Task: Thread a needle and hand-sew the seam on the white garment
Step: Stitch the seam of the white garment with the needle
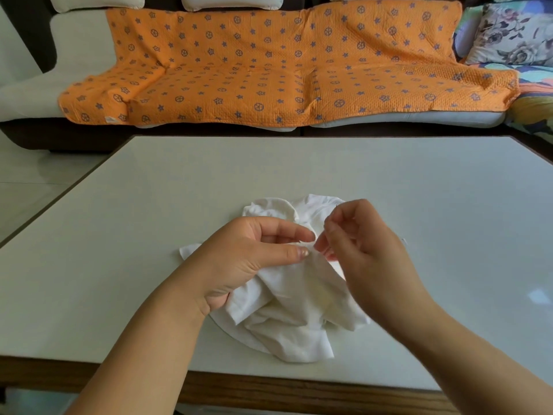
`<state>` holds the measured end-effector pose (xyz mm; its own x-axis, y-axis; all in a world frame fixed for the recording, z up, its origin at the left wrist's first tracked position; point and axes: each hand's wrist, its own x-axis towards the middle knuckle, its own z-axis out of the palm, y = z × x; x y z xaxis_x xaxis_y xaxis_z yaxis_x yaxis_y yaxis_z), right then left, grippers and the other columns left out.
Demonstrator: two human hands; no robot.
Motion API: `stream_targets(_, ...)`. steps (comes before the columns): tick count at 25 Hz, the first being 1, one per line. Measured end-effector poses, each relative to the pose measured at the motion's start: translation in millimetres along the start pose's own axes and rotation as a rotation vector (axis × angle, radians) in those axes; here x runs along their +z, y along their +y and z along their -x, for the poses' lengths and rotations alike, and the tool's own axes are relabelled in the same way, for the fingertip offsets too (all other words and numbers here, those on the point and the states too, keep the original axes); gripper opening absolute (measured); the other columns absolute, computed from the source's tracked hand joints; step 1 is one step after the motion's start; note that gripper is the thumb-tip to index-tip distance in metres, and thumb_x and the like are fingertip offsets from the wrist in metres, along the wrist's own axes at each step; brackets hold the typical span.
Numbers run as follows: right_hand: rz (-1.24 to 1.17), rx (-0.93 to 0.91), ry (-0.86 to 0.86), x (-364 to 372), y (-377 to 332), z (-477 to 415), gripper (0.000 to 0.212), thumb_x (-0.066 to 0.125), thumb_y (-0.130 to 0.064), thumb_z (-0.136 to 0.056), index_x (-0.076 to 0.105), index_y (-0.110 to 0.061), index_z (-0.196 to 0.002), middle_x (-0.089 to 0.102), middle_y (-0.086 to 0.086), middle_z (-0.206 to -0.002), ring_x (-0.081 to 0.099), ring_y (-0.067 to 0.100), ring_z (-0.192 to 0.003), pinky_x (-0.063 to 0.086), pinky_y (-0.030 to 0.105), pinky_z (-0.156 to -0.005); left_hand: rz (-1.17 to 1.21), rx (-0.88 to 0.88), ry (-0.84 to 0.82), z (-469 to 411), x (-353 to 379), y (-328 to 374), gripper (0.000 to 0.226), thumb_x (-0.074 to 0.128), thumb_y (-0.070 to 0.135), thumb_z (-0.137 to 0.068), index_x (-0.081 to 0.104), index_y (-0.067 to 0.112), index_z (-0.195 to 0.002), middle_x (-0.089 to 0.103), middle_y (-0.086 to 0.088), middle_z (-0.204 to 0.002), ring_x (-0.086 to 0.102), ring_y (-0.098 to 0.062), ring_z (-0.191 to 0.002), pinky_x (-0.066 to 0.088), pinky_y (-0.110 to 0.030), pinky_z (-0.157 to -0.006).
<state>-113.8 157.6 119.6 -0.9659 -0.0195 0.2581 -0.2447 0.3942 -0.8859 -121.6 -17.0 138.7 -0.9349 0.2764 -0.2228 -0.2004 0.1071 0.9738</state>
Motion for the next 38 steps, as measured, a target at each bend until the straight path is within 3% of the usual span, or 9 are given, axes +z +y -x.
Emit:
stream_targets(5,0.063,-0.035,-0.020,5,1,7,0.018,0.047,-0.022,-0.099,0.043,-0.033,-0.085,0.062,-0.009,-0.077,0.058,0.004,-0.073,0.043,0.012,-0.063,0.004,0.035,0.004,1,5,-1,0.024,0.071,0.000,-0.080,0.075,0.018,-0.095,0.077,0.001,-0.093,0.071,-0.008,-0.092,0.053,-0.016,-0.083)
stream_targets(11,0.132,-0.004,-0.011,-1,4,9,0.013,0.046,-0.029,-0.098,0.045,-0.034,-0.085,0.065,-0.013,-0.081,0.060,-0.003,-0.081,0.043,0.014,-0.065,0.014,0.031,0.005,0,1,-2,0.024,0.075,0.011,-0.073,0.076,0.017,-0.097,0.076,-0.004,-0.094,0.070,-0.013,-0.093,0.049,-0.028,-0.096)
stream_targets(14,0.115,-0.019,0.010,6,5,14,0.014,0.048,-0.028,-0.097,0.046,-0.034,-0.085,0.062,-0.018,-0.082,0.057,-0.007,-0.086,0.043,0.011,-0.065,0.008,0.075,0.028,-4,3,-4,0.021,0.075,0.009,-0.074,0.076,0.018,-0.093,0.075,-0.005,-0.093,0.069,-0.011,-0.092,0.051,-0.025,-0.096)
stream_targets(19,0.084,-0.054,0.014,18,9,9,0.012,0.043,-0.019,-0.100,0.041,-0.028,-0.093,0.054,-0.013,-0.073,0.053,-0.005,-0.066,0.038,0.009,-0.057,-0.041,0.102,0.055,-5,8,-4,0.023,0.074,0.003,-0.079,0.074,0.016,-0.098,0.074,-0.012,-0.104,0.070,-0.013,-0.095,0.052,-0.022,-0.095)
stream_targets(22,0.128,-0.130,0.061,8,8,2,0.020,0.042,-0.019,-0.100,0.036,-0.033,-0.087,0.053,-0.011,-0.075,0.053,-0.001,-0.071,0.039,0.011,-0.059,-0.113,0.047,0.017,-1,1,-2,0.027,0.076,0.017,-0.074,0.074,0.021,-0.101,0.074,-0.009,-0.102,0.070,-0.012,-0.098,0.052,-0.020,-0.092)
stream_targets(28,0.259,-0.193,-0.013,-24,4,-4,0.004,0.042,-0.024,-0.098,0.040,-0.027,-0.098,0.060,-0.006,-0.074,0.053,0.011,-0.075,0.042,0.027,-0.067,-0.248,-0.068,-0.069,0,-4,1,0.040,0.058,0.053,-0.079,0.077,0.024,-0.098,0.076,0.010,-0.099,0.068,-0.001,-0.100,0.044,-0.022,-0.096)
stream_targets(30,0.297,-0.194,-0.040,-30,3,-4,0.002,0.040,-0.026,-0.097,0.041,-0.028,-0.098,0.060,-0.012,-0.075,0.054,0.010,-0.075,0.043,0.026,-0.068,-0.291,-0.068,-0.081,-2,-4,-2,0.028,0.061,0.043,-0.087,0.077,0.022,-0.096,0.077,0.007,-0.097,0.069,-0.008,-0.100,0.046,-0.029,-0.100)
stream_targets(34,0.310,-0.167,-0.055,-38,6,-6,0.006,0.043,-0.022,-0.098,0.043,-0.028,-0.095,0.061,-0.015,-0.073,0.056,0.006,-0.074,0.042,0.016,-0.063,-0.352,-0.001,-0.014,-6,-1,-8,0.002,0.074,0.025,-0.085,0.076,0.025,-0.085,0.074,0.006,-0.086,0.068,-0.007,-0.085,0.053,-0.026,-0.087)
stream_targets(38,0.288,-0.147,-0.100,-43,8,-7,0.012,0.045,-0.021,-0.098,0.043,-0.031,-0.092,0.063,-0.022,-0.081,0.058,-0.001,-0.076,0.041,0.009,-0.062,-0.357,0.061,0.019,-7,3,-10,0.008,0.077,0.019,-0.081,0.074,0.026,-0.082,0.075,0.005,-0.085,0.070,-0.009,-0.084,0.055,-0.023,-0.081)
